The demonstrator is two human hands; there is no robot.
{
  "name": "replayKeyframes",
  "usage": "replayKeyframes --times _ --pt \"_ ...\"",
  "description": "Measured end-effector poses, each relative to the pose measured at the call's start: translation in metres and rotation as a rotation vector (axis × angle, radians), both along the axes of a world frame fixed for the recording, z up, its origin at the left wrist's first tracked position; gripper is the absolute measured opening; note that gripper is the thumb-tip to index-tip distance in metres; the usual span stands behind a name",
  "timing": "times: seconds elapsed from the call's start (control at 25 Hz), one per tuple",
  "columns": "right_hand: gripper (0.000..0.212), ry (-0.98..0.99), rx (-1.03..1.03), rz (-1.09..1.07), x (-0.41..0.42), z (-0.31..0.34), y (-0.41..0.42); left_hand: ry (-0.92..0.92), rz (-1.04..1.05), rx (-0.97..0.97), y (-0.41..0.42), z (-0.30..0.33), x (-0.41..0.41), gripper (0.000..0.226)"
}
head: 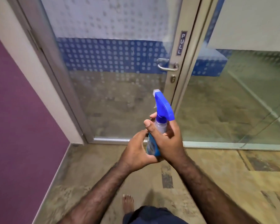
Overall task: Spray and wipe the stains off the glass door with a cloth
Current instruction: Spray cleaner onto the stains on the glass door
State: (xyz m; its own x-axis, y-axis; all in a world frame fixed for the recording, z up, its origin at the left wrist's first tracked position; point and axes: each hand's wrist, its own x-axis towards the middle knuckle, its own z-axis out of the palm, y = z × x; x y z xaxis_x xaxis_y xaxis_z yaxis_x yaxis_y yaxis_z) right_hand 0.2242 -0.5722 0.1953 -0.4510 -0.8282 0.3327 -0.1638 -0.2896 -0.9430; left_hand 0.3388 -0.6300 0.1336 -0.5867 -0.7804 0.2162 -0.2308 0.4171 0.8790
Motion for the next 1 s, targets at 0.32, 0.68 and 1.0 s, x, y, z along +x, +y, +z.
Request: replayKeyframes --times 0.32,0.68,1.0 --pt "0.031 -0.106 -0.079 -0.063 0.012 0.024 -0.16 -0.105 0.101 -0.053 -0.143 0.034 0.022 0.08" --pt "0.051 -0.126 -0.147 -0.012 0.018 0.069 -0.293 -0.05 0.08 -0.188 -0.273 0.073 0.03 0.083" --pt "0.053 -0.083 -0.197 -0.136 0.023 0.112 -0.355 -0.047 -0.068 -0.463 -0.375 0.086 0.044 0.089"
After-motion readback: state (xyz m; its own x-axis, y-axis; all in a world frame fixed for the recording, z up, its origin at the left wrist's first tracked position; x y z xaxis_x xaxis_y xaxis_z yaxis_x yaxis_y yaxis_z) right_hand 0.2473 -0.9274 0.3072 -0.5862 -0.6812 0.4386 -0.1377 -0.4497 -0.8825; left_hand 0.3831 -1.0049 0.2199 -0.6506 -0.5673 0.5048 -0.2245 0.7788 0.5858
